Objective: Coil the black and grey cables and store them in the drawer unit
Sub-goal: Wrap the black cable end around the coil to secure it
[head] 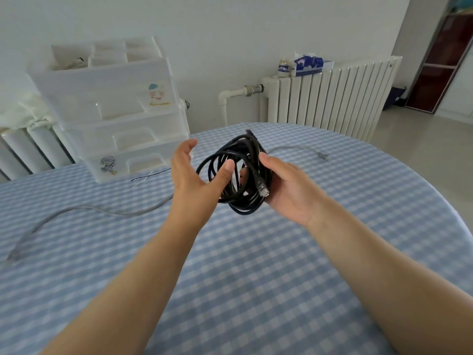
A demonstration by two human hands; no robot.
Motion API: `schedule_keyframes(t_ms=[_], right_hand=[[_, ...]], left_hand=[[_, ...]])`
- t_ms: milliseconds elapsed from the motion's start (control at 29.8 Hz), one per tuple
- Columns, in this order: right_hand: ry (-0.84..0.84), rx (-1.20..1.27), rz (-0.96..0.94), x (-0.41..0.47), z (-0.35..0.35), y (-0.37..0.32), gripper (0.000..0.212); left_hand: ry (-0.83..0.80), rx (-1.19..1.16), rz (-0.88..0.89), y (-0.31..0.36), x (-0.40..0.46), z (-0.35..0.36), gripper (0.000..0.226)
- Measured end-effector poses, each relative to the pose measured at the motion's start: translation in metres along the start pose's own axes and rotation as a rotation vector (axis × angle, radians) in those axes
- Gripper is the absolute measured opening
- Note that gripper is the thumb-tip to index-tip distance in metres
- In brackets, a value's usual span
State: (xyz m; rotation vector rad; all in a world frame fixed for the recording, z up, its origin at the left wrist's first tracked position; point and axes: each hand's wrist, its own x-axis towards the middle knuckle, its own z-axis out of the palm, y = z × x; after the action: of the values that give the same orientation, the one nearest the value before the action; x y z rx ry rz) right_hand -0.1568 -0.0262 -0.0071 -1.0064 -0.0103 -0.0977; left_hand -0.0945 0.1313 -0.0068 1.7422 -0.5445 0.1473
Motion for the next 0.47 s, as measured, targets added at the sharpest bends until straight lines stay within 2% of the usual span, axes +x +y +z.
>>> schedule_keyframes(t_ms=[67,101,134,202,269,336,403,470], right_hand=[[-0.029,0.105,-0.037,0.000,0.002,-0.002,0.027],[-0.032,0.147,-0.047,0.000,0.003,-0.002,0.028],[-0.034,0.192,-0.051,0.001,0.003,-0.002,0.030],[-0.054,0.277,-0.039,0.000,0.005,-0.001,0.033],[-0.072,0.343,-0.016,-0.001,0.005,0.001,0.035],[-0.061,0.397,0.004,-0.002,0.007,0.002,0.037],[-0.014,0.407,0.028,-0.003,0.009,0.003,0.041],[0.050,0.301,0.057,-0.004,0.012,0.003,0.051]], left_hand=[[-0.049,-0.245,-0.298,-0.004,0.002,0.003,0.102],[-0.116,-0.375,-0.431,-0.007,0.002,0.002,0.106],[-0.229,-0.492,-0.540,-0.009,0.002,0.003,0.098],[-0.463,-0.683,-0.659,-0.009,-0.001,0.005,0.060],[-0.496,-0.891,-0.661,-0.005,-0.004,0.009,0.039],[-0.424,-1.049,-0.634,-0.003,-0.004,0.011,0.030],[-0.334,-1.054,-0.620,-0.001,-0.003,0.010,0.028],[-0.295,-0.934,-0.589,-0.002,0.001,0.006,0.028]])
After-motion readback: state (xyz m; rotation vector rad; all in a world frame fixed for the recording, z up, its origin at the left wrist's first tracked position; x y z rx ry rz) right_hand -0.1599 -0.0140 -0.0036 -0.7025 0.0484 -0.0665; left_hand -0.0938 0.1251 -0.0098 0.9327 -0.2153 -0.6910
